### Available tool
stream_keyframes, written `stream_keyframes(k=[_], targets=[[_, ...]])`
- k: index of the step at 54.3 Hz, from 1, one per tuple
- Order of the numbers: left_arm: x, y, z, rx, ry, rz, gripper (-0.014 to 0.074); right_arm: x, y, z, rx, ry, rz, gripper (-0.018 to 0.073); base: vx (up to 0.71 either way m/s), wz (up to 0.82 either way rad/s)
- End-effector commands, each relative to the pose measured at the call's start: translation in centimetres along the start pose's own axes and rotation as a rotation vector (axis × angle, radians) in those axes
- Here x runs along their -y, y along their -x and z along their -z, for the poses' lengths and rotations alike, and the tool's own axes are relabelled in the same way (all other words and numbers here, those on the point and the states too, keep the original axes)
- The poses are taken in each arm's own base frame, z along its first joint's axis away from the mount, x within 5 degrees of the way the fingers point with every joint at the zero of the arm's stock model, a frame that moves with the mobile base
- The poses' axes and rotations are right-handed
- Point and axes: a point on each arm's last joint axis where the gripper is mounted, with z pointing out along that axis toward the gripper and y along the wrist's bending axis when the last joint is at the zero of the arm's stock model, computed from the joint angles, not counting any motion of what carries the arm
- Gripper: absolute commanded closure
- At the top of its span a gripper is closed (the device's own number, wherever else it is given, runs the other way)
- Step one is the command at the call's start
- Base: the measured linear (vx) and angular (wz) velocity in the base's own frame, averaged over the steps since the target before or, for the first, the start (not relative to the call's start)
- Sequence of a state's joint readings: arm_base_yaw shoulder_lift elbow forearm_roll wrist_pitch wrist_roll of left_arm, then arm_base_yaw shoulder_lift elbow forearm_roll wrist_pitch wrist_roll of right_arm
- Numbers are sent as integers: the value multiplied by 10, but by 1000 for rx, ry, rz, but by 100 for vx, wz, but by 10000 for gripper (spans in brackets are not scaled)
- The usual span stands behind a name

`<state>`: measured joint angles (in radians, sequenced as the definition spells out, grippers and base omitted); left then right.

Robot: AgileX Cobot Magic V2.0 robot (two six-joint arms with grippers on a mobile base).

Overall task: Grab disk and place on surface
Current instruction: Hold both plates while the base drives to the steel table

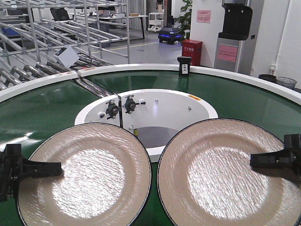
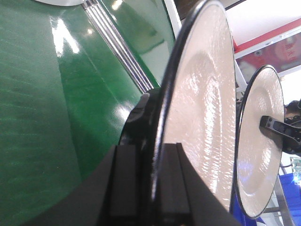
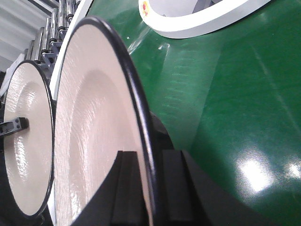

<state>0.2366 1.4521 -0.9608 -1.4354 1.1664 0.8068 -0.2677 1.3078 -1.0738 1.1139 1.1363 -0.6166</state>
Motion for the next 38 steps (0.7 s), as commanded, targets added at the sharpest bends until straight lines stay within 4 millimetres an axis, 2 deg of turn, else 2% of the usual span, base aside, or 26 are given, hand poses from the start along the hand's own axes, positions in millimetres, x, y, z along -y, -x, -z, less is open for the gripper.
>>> stream_keyframes(k=[1, 21, 38], targets=[[33, 7, 8, 54, -166, -9, 601, -22, 9, 12, 101, 97, 1, 568, 0, 0], [33, 7, 8, 54, -166, -9, 601, -22, 9, 12, 101, 97, 1, 568, -1, -4], [33, 7, 8, 54, -166, -9, 601, -22, 9, 12, 101, 97, 1, 568, -9, -35]])
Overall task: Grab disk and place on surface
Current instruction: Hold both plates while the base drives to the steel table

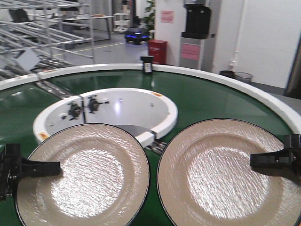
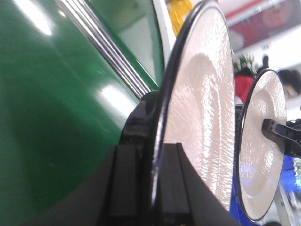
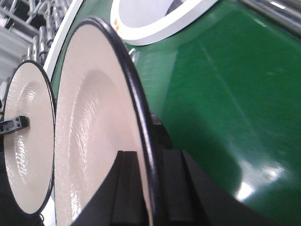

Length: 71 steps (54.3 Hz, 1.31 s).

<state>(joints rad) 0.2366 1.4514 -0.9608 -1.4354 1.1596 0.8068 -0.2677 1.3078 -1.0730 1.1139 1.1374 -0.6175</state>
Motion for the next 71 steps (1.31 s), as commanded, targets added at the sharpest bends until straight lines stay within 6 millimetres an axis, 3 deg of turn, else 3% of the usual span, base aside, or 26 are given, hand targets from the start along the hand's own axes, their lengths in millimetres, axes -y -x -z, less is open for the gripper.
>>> stream_keyframes(k=[1, 71], targets=[[33, 6, 8, 49, -170, -7, 601, -22, 10, 12, 103, 96, 1, 568, -12, -49], [33, 6, 8, 49, -170, -7, 601, -22, 10, 12, 103, 96, 1, 568, -12, -48]])
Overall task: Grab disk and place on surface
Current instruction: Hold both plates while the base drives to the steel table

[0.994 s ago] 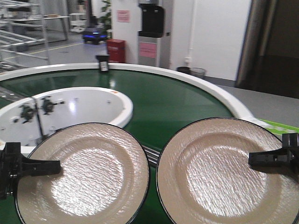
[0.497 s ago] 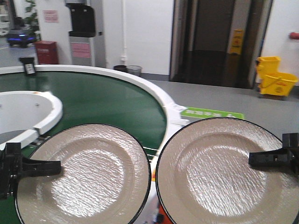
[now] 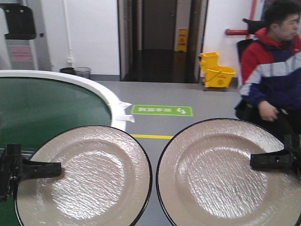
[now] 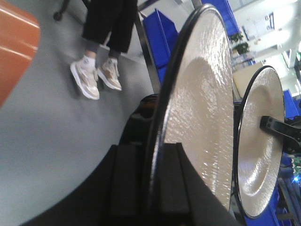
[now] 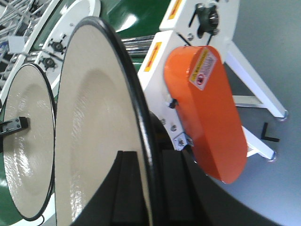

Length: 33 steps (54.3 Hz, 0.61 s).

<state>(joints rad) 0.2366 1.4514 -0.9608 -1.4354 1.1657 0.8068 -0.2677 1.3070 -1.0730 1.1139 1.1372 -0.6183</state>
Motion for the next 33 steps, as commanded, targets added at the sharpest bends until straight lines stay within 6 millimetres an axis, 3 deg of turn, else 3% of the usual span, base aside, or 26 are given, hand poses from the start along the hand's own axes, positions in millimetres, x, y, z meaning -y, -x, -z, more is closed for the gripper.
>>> stream_keyframes(k=[1, 33], targets=[[33, 7, 8, 53, -166, -8, 601, -22, 10, 12, 102, 96, 0, 568, -5, -40], [33, 7, 8, 52, -167, -8, 601, -22, 9, 12, 101, 96, 0, 568, 5, -47]])
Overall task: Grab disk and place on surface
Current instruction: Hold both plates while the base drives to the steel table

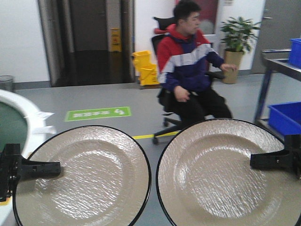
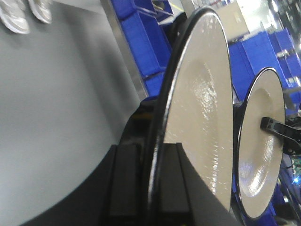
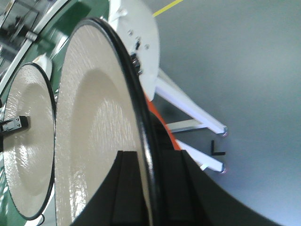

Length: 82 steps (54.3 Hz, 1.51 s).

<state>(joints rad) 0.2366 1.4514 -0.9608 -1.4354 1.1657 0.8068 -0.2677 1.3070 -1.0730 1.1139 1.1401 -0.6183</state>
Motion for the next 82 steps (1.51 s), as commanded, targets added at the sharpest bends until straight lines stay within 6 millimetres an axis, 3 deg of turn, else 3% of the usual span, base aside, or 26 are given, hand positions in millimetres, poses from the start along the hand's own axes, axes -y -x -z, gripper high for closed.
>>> stream_keyframes(k=[1, 32, 82], targets=[[33, 7, 8, 52, -167, -8, 601, -22, 10, 12, 103, 95, 0, 568, 15, -58], [33, 7, 8, 54, -166, -8, 601, -23, 9, 12, 98, 99, 1, 568, 21, -47], [33, 7, 8, 53, -166, -8, 601, -22, 9, 12, 99, 99, 0, 568, 41, -14]])
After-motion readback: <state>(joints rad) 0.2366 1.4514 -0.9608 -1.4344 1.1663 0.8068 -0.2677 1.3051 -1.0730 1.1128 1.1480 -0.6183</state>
